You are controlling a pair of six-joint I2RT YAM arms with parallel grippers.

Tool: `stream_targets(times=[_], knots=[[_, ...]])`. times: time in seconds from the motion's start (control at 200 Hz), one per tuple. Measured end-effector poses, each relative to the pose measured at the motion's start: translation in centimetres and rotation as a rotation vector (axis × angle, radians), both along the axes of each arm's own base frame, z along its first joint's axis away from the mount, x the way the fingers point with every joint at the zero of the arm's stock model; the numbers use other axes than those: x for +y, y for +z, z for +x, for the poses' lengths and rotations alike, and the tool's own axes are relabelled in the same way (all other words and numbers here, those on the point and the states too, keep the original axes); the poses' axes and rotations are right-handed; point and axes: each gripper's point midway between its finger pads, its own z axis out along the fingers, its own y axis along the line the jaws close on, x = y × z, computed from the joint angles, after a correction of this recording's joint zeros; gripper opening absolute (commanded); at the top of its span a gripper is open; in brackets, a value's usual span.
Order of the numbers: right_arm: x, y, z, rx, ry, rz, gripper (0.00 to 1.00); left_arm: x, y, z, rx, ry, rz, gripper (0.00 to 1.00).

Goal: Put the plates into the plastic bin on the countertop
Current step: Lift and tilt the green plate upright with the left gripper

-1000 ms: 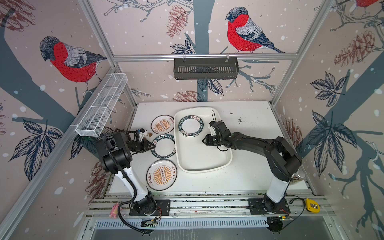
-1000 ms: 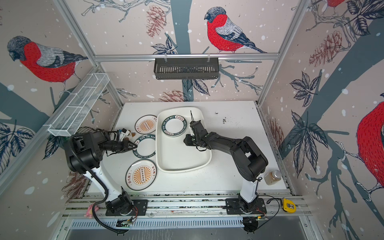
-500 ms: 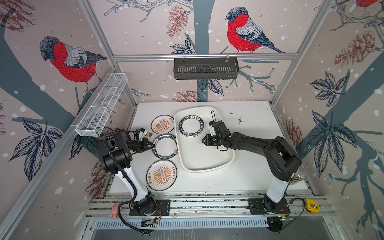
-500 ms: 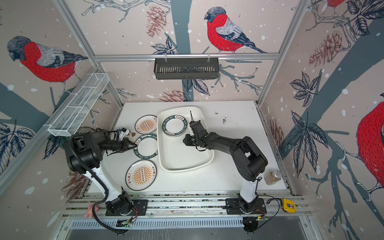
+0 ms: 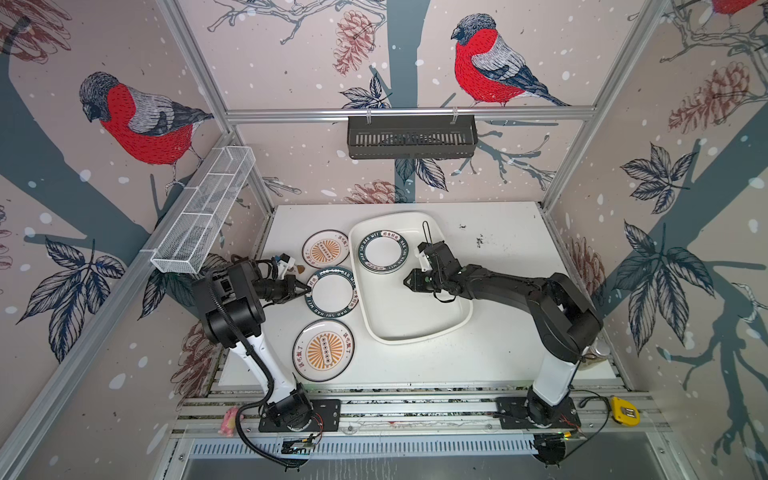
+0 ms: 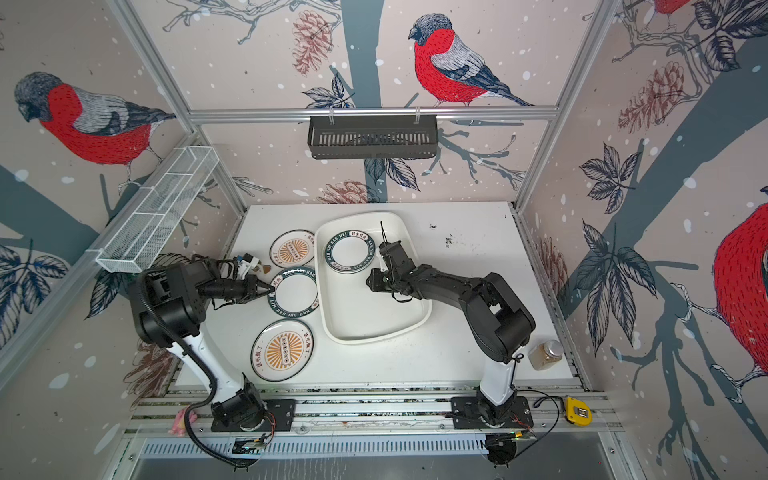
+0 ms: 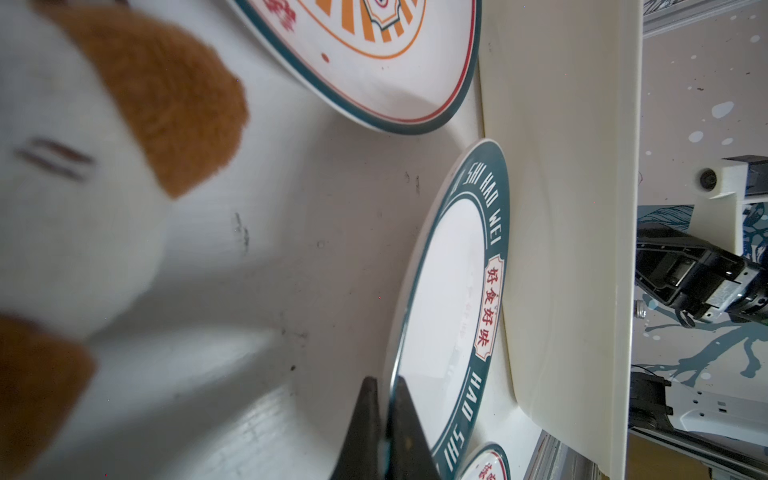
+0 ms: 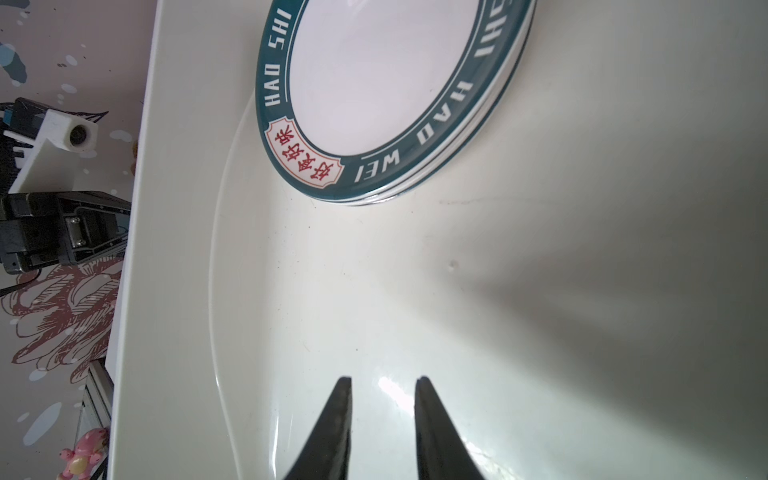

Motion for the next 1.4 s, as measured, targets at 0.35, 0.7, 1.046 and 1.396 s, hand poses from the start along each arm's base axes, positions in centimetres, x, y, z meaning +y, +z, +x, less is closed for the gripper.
stream_targets(times=[0.35, 0.7, 1.046, 1.396], knots=[[0.0, 0.1, 0.0, -0.001, 0.0, 0.0, 0.29, 0.1, 2.1, 0.7, -0.041, 0.006, -0.019, 0.0], [0.0, 0.5, 0.0, -0.009, 0.0, 0.006, 0.31, 0.7, 3.7, 0.7, -0.062, 0.038, -0.086, 0.0], [0.4, 2.2, 0.1, -0.037, 0.014, 0.041, 0.38, 1.1, 5.1, 0.9, -0.088, 0.036, -0.138, 0.0], [1.1, 3.3, 0.4, -0.053, 0.031, 0.076, 0.37, 2.1, 5.8, 1.1, -0.096, 0.068, -0.156, 0.0]])
